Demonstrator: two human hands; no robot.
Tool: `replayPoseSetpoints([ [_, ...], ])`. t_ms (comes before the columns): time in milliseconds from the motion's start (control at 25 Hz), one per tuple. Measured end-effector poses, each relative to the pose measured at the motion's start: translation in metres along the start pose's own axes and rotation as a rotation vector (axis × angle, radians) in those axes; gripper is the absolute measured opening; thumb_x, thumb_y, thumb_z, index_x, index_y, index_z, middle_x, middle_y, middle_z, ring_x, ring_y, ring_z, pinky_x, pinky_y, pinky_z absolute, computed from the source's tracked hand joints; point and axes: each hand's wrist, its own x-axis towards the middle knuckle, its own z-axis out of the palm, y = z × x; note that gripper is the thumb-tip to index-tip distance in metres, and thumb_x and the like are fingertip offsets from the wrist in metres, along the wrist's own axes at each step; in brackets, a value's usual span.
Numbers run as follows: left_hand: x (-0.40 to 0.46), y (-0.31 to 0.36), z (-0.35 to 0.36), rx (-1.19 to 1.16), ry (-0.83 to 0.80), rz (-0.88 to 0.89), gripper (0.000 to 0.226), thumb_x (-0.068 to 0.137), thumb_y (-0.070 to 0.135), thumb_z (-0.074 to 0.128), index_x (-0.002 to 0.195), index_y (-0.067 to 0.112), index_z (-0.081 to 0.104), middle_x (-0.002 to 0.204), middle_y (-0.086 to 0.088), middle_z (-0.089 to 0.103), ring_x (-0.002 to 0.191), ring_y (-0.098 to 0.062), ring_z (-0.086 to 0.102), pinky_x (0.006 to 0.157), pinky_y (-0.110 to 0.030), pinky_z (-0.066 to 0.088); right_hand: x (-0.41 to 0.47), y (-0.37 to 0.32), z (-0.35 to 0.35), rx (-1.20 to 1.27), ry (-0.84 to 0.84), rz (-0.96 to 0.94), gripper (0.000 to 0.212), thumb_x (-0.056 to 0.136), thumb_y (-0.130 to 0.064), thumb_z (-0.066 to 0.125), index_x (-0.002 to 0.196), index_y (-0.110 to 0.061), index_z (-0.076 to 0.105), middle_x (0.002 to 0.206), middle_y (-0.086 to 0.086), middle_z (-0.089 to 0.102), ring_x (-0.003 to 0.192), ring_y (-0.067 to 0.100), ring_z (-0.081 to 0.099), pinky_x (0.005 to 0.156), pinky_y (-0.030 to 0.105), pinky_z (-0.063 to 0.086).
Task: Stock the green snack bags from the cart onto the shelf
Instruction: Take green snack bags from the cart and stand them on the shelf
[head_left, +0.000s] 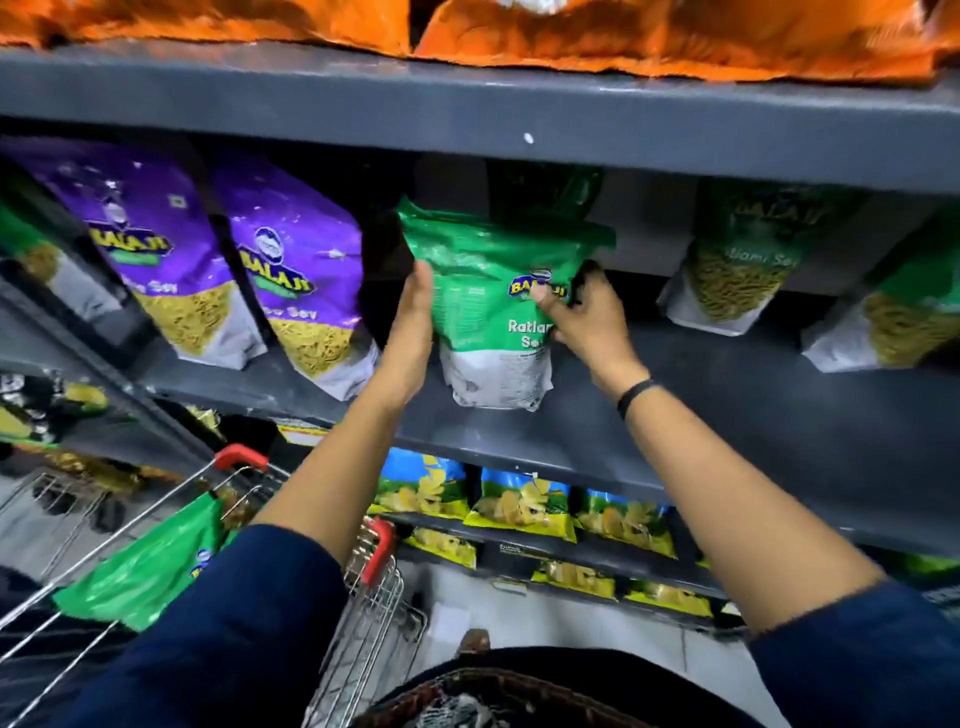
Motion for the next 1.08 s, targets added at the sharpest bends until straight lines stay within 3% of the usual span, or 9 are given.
replayPoseSetpoints([
  [120, 0.008, 0.001, 0.010, -0.225, -0.011, -0.192, 0.076, 0.089, 0.063, 0.004, 0.128, 0.013, 0.046, 0.137, -0.009, 0.051, 0.123, -0.019, 0.050, 0.102, -0.035, 0.047, -0.038, 0.021, 0.027, 0.175, 0.215, 0.170, 0.062, 0.074, -0.043, 0.062, 0.123, -0.009, 0.043, 0.132, 0.018, 0.052, 0.120, 0.027, 0.051, 0.107, 0.044, 0.040],
  [200, 0.006, -0.008, 0.013, -0.236, -0.039, -0.283, 0.075, 0.090, 0.058, 0.000, 0.127, 0.011, 0.045, 0.131, -0.008, 0.054, 0.115, -0.017, 0.053, 0.092, -0.030, 0.051, -0.074, 0.035, 0.052, 0.314, 0.102, 0.322, 0.051, 0.083, -0.041, 0.052, 0.123, -0.010, 0.042, 0.136, 0.016, 0.047, 0.115, 0.019, 0.049, 0.106, 0.041, 0.037],
  [280, 0.007, -0.031, 0.007, -0.068, 0.043, -0.309, 0.077, 0.090, 0.061, 0.004, 0.133, 0.009, 0.042, 0.137, -0.013, 0.050, 0.126, -0.024, 0.048, 0.105, -0.037, 0.041, -0.081, 0.043, 0.061, 0.388, -0.042, 0.394, 0.058, 0.084, -0.045, 0.047, 0.134, -0.018, 0.034, 0.146, 0.005, 0.039, 0.127, 0.015, 0.043, 0.112, 0.043, 0.032],
  [400, 0.001, -0.048, -0.009, 0.234, 0.237, -0.315, 0.089, 0.078, 0.075, 0.014, 0.116, 0.008, 0.059, 0.097, -0.019, 0.071, 0.087, -0.031, 0.066, 0.090, -0.039, 0.048, -0.035, 0.053, 0.047, 0.351, 0.127, 0.394, 0.063, 0.084, -0.048, 0.046, 0.136, -0.015, 0.037, 0.148, 0.008, 0.040, 0.136, 0.022, 0.038, 0.116, 0.038, 0.028],
  [440, 0.003, -0.051, -0.009, 0.238, 0.258, -0.307, 0.084, 0.078, 0.075, 0.018, 0.112, 0.009, 0.060, 0.094, -0.017, 0.071, 0.084, -0.030, 0.066, 0.089, -0.039, 0.048, -0.022, 0.055, 0.040, 0.334, 0.212, 0.431, 0.054, 0.090, -0.041, 0.045, 0.135, -0.011, 0.040, 0.146, 0.011, 0.042, 0.135, 0.023, 0.039, 0.114, 0.034, 0.029],
  [520, 0.010, -0.055, -0.007, 0.212, 0.200, -0.277, 0.065, 0.082, 0.068, 0.030, 0.117, 0.020, 0.055, 0.122, -0.013, 0.063, 0.110, -0.028, 0.058, 0.102, -0.049, 0.043, -0.021, 0.062, 0.032, 0.335, 0.332, 0.477, 0.044, 0.095, -0.033, 0.040, 0.130, -0.008, 0.045, 0.141, 0.012, 0.048, 0.130, 0.024, 0.044, 0.108, 0.032, 0.033],
  [680, 0.023, -0.052, 0.010, 0.026, -0.014, -0.279, 0.047, 0.092, 0.051, 0.034, 0.121, 0.021, 0.055, 0.129, -0.004, 0.059, 0.118, -0.019, 0.055, 0.107, -0.040, 0.040, -0.050, 0.056, 0.051, 0.464, 0.239, 0.488, 0.039, 0.095, -0.041, 0.034, 0.125, -0.019, 0.046, 0.125, 0.003, 0.050, 0.119, 0.021, 0.048, 0.105, 0.036, 0.038],
  [840, 0.003, -0.052, 0.030, 0.032, 0.250, -0.304, 0.051, 0.094, 0.050, 0.027, 0.127, 0.019, 0.050, 0.132, -0.005, 0.053, 0.119, -0.018, 0.047, 0.097, -0.027, 0.034, -0.006, 0.061, 0.046, 0.482, 0.182, 0.507, 0.039, 0.092, -0.047, 0.034, 0.109, -0.021, 0.058, 0.127, 0.007, 0.059, 0.114, 0.022, 0.056, 0.108, 0.043, 0.041],
  [1080, -0.006, -0.048, 0.021, 0.050, 0.248, -0.269, 0.047, 0.094, 0.049, 0.031, 0.125, 0.019, 0.050, 0.128, -0.003, 0.054, 0.111, -0.015, 0.050, 0.100, -0.032, 0.039, -0.015, 0.075, 0.050, 0.461, 0.285, 0.518, 0.045, 0.091, -0.050, 0.036, 0.118, -0.017, 0.050, 0.115, 0.002, 0.055, 0.106, 0.019, 0.053, 0.101, 0.040, 0.044],
])
